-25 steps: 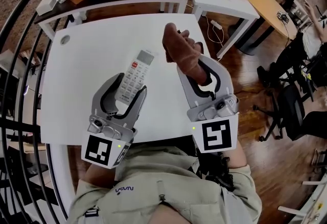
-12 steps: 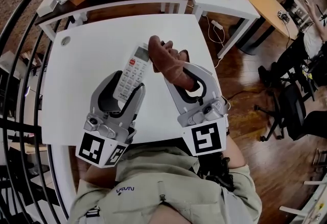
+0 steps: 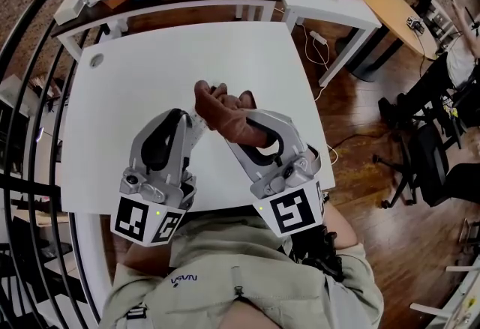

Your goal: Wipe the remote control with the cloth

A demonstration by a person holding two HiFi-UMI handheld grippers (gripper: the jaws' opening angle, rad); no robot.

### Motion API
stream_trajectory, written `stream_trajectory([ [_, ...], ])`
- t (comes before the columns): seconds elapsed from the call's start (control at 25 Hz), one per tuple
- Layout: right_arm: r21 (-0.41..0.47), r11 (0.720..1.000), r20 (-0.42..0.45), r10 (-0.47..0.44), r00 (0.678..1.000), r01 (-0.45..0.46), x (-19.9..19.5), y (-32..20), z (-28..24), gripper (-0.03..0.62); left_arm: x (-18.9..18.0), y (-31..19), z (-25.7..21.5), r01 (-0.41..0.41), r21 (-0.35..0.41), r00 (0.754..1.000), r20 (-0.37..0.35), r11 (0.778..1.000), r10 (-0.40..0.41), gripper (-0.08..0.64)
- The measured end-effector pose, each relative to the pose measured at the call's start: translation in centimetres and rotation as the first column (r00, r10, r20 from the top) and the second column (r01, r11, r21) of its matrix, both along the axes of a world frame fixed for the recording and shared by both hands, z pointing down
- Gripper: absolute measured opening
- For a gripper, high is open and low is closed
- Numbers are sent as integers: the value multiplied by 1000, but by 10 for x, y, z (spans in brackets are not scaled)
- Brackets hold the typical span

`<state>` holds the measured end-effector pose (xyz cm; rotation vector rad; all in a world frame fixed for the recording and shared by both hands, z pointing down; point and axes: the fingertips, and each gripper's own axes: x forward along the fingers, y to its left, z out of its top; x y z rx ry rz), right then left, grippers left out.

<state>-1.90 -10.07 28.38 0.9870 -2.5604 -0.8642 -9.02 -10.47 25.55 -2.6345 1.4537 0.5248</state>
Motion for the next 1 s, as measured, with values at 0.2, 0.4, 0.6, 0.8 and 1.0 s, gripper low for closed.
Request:
stream_trajectory([
  [0.2, -38, 999, 7, 1, 1000, -1, 1, -7, 8, 112, 3, -24, 28, 40, -51, 998, 57, 998, -37, 26],
  [0.4, -79, 996, 25, 40, 999, -38, 17, -21, 11, 112, -6, -30, 28, 49, -62, 999, -14, 997, -50, 25],
  [0.6, -91, 993, 24, 79, 997, -76, 28, -32, 11, 112, -3, -17, 8, 41, 61, 996, 79, 997, -46, 25],
  [0.8, -96, 992, -4, 78, 997, -78, 32, -40, 11, 112, 14, -4, -11, 44, 155, 982, 178, 987, -71, 25],
  [1.0, -38, 999, -70, 24, 997, -26, 25, -33, 1, 112, 50, 22, -8, -58, 329, 884, 456, 943, -104, 25],
])
